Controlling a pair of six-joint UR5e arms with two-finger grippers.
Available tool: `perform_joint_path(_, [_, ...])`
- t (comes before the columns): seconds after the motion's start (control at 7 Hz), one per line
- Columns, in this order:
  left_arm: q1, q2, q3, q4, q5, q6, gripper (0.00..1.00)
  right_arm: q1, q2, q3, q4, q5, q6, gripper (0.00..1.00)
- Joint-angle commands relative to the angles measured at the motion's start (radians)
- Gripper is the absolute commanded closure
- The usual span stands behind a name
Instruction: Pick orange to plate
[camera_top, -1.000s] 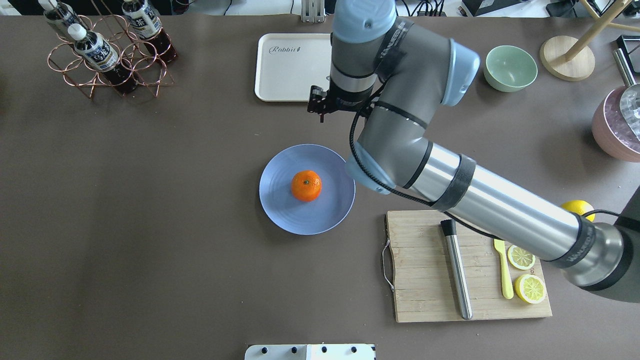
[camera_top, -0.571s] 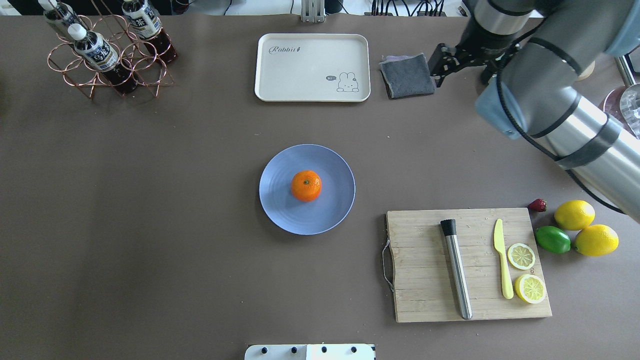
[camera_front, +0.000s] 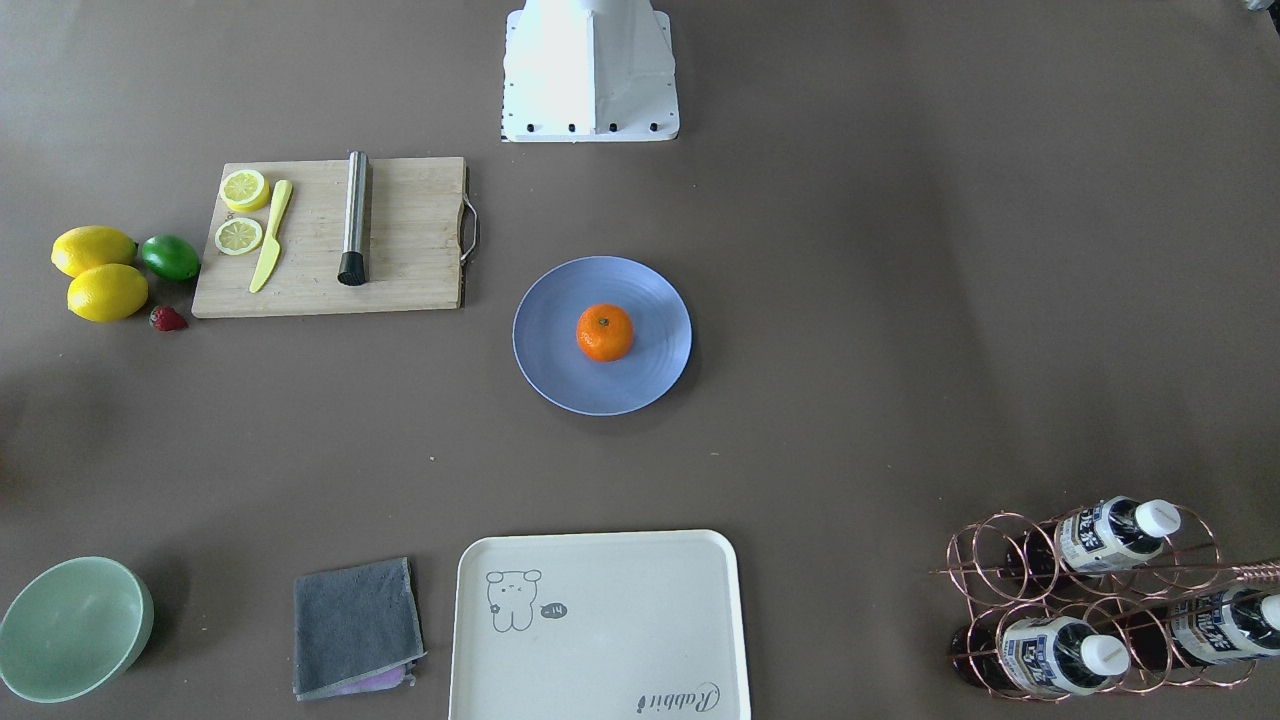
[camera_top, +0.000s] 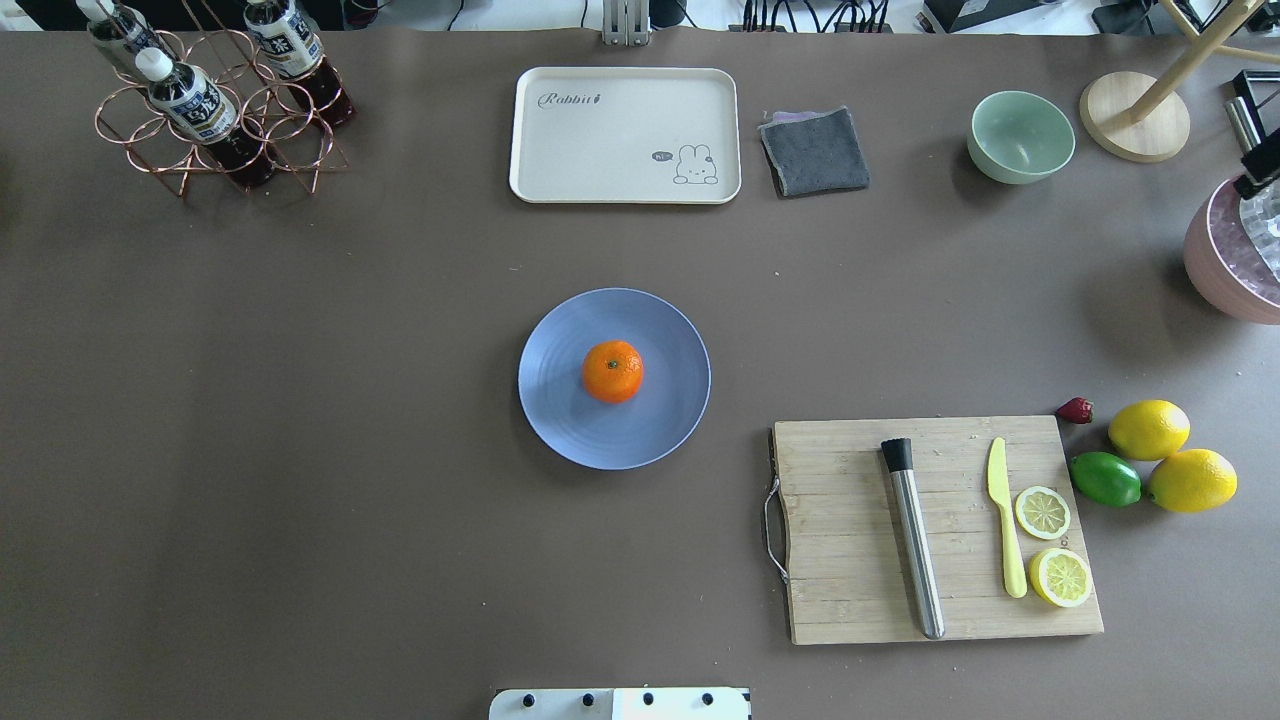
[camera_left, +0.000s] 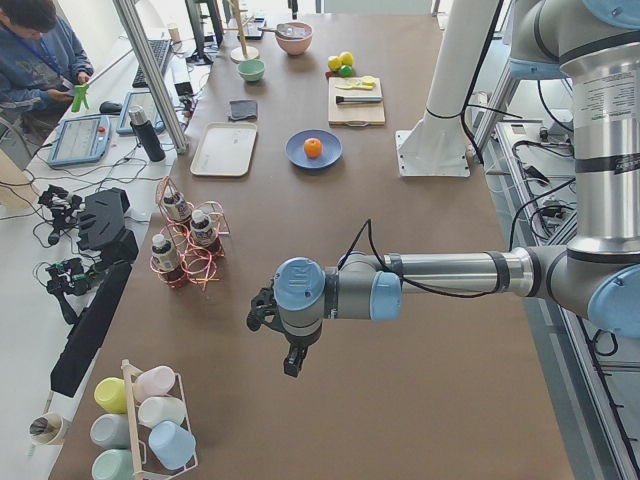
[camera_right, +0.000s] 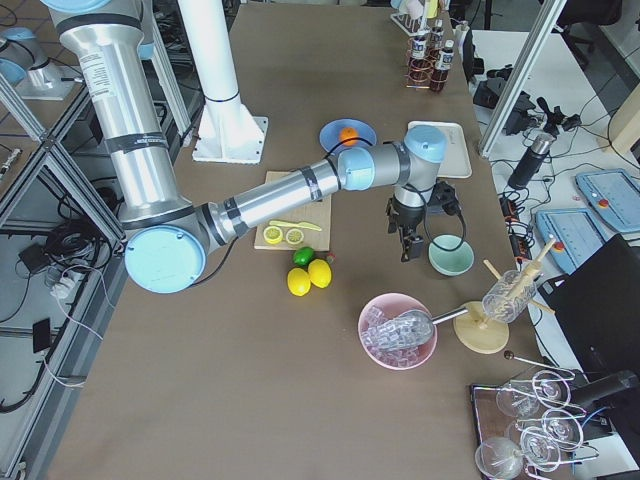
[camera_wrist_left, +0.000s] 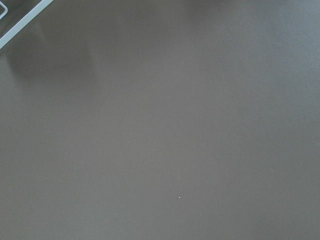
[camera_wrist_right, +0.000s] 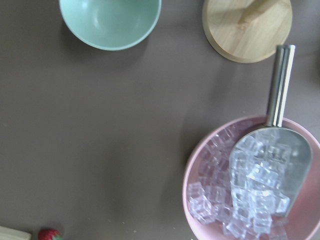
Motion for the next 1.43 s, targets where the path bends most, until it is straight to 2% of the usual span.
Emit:
perform_joint_path(0.0, [0.0,0.006,0.0,0.0,-0.026,0.0,0.02,0.12,-0.153,0.003,0.009,0.001,-0.104,0.0])
perform_joint_path(0.71, [-0.003,0.035,0.0,-0.009,-0.031,0.008,0.02,0.166,-0.31,-0.02,0.01,0.027,-0.092,0.0])
perform_joint_path(1.29, [-0.006,0.047,0.0,-0.007,-0.023,0.009,0.02,0.174,-0.312,-0.013,0.01,0.054,-0.093,0.0])
